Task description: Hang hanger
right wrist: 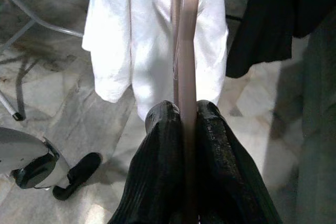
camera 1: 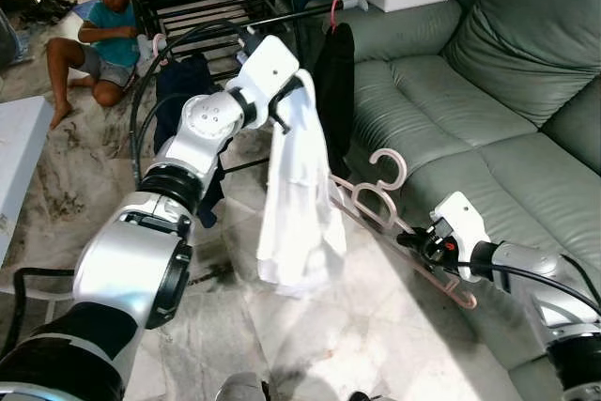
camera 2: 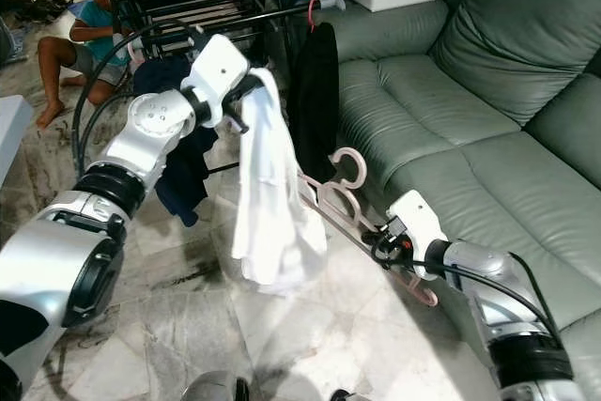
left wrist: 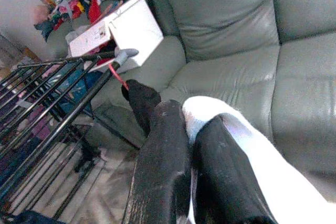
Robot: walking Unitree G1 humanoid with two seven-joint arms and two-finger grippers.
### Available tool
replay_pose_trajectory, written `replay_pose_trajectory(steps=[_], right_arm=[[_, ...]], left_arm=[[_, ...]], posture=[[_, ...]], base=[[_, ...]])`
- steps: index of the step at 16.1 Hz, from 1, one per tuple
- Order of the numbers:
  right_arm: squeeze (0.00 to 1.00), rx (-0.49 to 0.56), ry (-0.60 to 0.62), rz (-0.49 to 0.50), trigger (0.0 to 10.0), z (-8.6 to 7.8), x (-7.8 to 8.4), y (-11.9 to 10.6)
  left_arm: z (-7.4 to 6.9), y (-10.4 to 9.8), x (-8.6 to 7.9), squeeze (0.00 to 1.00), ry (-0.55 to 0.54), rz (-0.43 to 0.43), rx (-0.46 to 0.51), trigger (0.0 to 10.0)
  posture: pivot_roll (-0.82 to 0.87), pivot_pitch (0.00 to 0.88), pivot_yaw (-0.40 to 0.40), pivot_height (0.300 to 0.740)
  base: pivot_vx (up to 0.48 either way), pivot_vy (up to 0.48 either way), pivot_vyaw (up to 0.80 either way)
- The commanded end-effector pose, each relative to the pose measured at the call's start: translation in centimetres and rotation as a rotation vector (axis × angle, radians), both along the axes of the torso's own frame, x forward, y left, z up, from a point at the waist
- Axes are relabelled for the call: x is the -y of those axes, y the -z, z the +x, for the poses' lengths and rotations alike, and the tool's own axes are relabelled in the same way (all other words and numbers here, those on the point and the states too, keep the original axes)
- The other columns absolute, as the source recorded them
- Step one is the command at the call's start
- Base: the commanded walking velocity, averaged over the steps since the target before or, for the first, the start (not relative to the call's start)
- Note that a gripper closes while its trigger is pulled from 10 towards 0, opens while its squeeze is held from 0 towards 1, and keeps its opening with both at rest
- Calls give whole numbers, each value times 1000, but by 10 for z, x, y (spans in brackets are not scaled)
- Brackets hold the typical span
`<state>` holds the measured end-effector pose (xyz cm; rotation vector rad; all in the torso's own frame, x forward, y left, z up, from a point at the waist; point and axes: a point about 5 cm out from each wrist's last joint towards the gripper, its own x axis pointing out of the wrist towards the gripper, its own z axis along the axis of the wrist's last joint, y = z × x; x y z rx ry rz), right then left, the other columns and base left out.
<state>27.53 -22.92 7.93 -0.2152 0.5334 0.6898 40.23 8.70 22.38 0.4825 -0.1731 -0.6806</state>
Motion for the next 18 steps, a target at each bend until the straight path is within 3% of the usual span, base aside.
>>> replay_pose_trajectory(steps=[1,3,6,7,8,10,15,16,18], right_arm=[[0,-3,51,22,10000,5,2,-1],[0,-23,147,71,10000,9,6,4],[0,51,539,208,10000,33,29,-2],[0,138,662,277,10000,44,37,-15],[0,270,787,411,10000,57,43,-40],[0,377,869,546,10000,69,43,-67],[0,431,932,858,10000,92,22,-105],[0,429,866,904,10000,95,10,-114],[0,482,734,847,10000,95,-7,-125]], left_arm=[[3,-36,2,0,10,-79,83,10000],[0,-48,2,0,30,-133,119,10000],[-21,-48,22,0,272,-130,94,10000],[-36,-40,31,0,386,-84,88,10000],[-56,-20,42,0,528,-12,42,10000],[-75,4,52,0,621,36,-10,10000],[-106,30,81,0,702,140,66,10000],[-110,37,83,0,712,169,60,10000],[-114,49,80,0,713,212,45,10000]], posture=[[-17,0,45,740],[-18,0,41,740],[-12,0,38,740],[-9,0,38,740],[-9,0,38,740],[-7,0,38,740],[-10,0,32,740],[-10,0,32,740],[-14,0,35,740]], base=[[0,0,0],[0,0,0],[0,0,0],[0,0,0],[0,0,0],[0,0,0],[0,0,0],[0,0,0],[0,0,0]])
